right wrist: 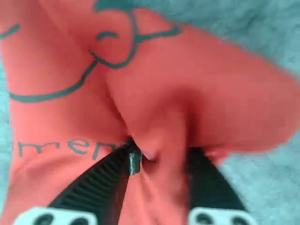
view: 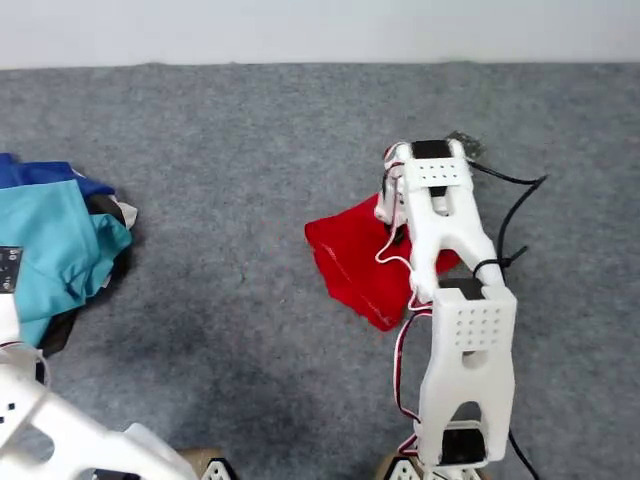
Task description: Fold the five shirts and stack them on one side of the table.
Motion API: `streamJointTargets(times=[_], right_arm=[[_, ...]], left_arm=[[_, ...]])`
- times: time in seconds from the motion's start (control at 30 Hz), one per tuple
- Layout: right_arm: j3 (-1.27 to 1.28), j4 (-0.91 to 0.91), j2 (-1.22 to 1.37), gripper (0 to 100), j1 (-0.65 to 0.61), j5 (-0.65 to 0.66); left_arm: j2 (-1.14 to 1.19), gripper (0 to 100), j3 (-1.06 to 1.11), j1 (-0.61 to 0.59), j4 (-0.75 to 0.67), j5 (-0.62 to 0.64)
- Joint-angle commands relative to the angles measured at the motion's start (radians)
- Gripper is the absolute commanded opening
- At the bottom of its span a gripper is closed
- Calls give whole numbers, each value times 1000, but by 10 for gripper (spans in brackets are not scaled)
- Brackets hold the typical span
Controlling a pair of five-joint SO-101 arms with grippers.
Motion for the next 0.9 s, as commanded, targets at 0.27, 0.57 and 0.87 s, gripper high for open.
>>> streamJointTargets(times=[0.27,0.57,0.87], right_arm=[[11,114,-97,9,130,368],[11,202,-282,9,348,809],[9,188,-335,9,561,1195]], left_arm=[[-15,15,-4,9,-18,-9],[-15,15,-4,9,-18,-9],[-17,15,27,9,-17,-9]])
